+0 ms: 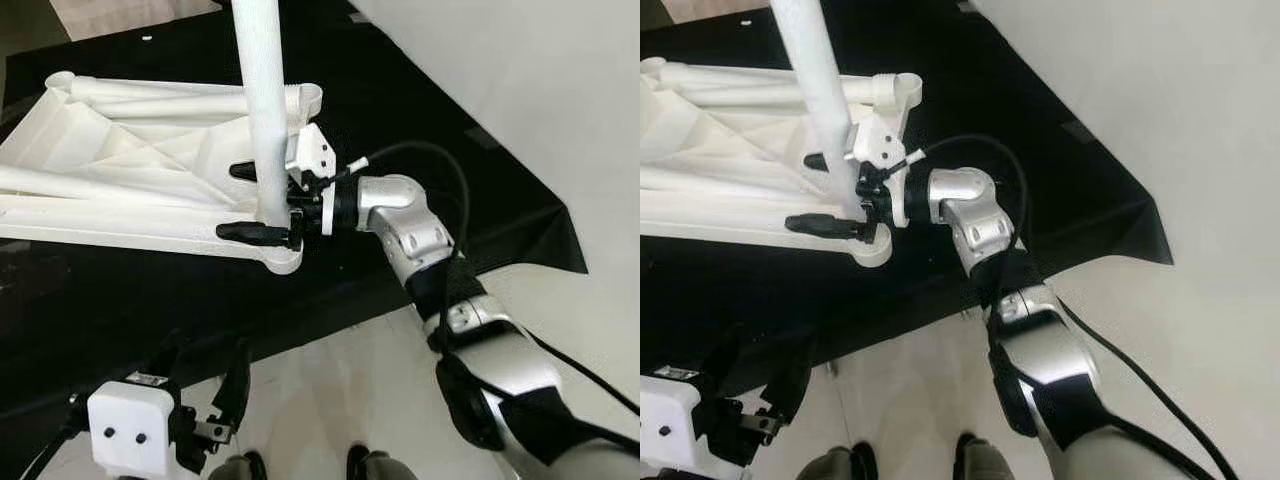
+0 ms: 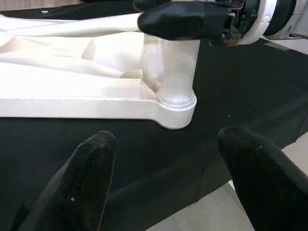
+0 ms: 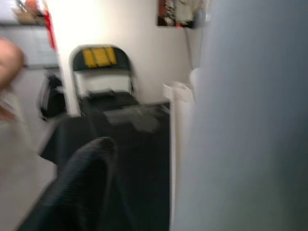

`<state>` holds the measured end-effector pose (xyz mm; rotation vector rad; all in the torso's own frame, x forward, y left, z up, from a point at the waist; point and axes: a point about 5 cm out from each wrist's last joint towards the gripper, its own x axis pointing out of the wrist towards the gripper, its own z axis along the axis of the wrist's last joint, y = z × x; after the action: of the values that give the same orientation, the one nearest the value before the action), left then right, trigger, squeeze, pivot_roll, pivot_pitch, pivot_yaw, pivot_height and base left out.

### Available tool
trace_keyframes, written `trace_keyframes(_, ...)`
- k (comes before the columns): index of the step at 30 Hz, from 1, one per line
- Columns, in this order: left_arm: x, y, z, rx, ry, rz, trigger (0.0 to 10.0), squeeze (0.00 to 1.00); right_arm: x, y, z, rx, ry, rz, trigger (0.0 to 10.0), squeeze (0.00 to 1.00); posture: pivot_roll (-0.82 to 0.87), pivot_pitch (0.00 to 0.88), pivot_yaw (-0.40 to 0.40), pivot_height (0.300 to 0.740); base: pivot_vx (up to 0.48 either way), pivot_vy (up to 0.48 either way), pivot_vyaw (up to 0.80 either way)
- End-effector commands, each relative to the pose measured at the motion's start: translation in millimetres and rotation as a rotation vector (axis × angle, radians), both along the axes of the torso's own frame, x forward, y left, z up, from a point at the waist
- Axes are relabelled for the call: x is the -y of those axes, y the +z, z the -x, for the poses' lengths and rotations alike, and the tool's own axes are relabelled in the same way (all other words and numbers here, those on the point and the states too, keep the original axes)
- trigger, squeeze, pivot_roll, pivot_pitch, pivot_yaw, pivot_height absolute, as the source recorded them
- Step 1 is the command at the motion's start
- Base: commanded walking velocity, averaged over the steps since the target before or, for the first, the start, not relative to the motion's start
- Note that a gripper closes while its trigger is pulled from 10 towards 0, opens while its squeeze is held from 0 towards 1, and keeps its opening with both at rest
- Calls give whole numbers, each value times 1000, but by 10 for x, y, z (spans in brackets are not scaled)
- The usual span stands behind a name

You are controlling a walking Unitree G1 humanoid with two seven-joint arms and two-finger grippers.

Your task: Building children table

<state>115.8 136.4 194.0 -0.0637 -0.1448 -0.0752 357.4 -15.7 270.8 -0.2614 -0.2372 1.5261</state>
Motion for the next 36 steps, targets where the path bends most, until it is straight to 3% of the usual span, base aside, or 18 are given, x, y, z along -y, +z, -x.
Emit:
trace_keyframes(1, -13, -9, 15, -15, 9, 5, 10000, 0, -98, -16, 52, -25, 82, 5, 0, 0, 149, 248, -30, 740, 0, 0, 0)
trace_keyframes(10, -10, -11, 13, -18, 7, 6, 10000, 0, -66, -25, 32, -20, 127, 7, 0, 0, 149, 248, -29, 740, 0, 0, 0)
trace_keyframes(15, 2, -13, 12, -21, 4, 9, 10000, 0, 5, -56, -15, -2, 40, -10, 0, 0, 143, 241, -35, 740, 0, 0, 0)
trace_keyframes(17, 7, -16, 15, -24, 3, 9, 10000, 0, 86, -155, -57, -37, -202, -102, 0, 0, 143, 242, -41, 740, 0, 0, 0)
trace_keyframes(18, 7, -16, 15, -24, 3, 9, 10000, 0, 86, -155, -57, -37, -202, -102, 0, 0, 143, 242, -41, 740, 0, 0, 0)
trace_keyframes(19, 6, -18, 16, -25, 3, 9, 10000, 0, 113, -195, -59, -60, -291, -142, 0, 0, 143, 243, -41, 740, 0, 0, 0)
trace_keyframes(20, 0, -22, 18, -29, 4, 8, 10000, 0, 186, -293, -98, -50, -620, -186, 0, 0, 142, 245, -41, 740, 0, 0, 0)
trace_keyframes(21, 0, -22, 18, -29, 4, 8, 10000, 0, 186, -293, -98, -50, -620, -186, 0, 0, 142, 245, -41, 740, 0, 0, 0)
trace_keyframes(22, -8, -24, 20, -30, 8, 8, 10000, 0, 331, -379, -70, -38, -929, -235, 0, 0, 136, 246, -40, 740, 0, 0, 0)
trace_keyframes(24, -20, -22, 10, -30, 13, 7, 10000, 0, 362, -547, 238, -19, -1065, -246, 0, 0, 142, 249, -35, 740, 0, 0, 0)
trace_keyframes(26, -22, -22, 5, -30, 13, 7, 10000, 0, 199, -601, 368, -70, -964, -235, 0, 0, 139, 237, -29, 740, 0, 0, 0)
trace_keyframes(36, -24, -15, -20, -24, 12, 5, 10000, 0, 46, -547, 277, -88, -863, -230, 0, 0, 153, 233, -26, 740, 0, 0, 0)
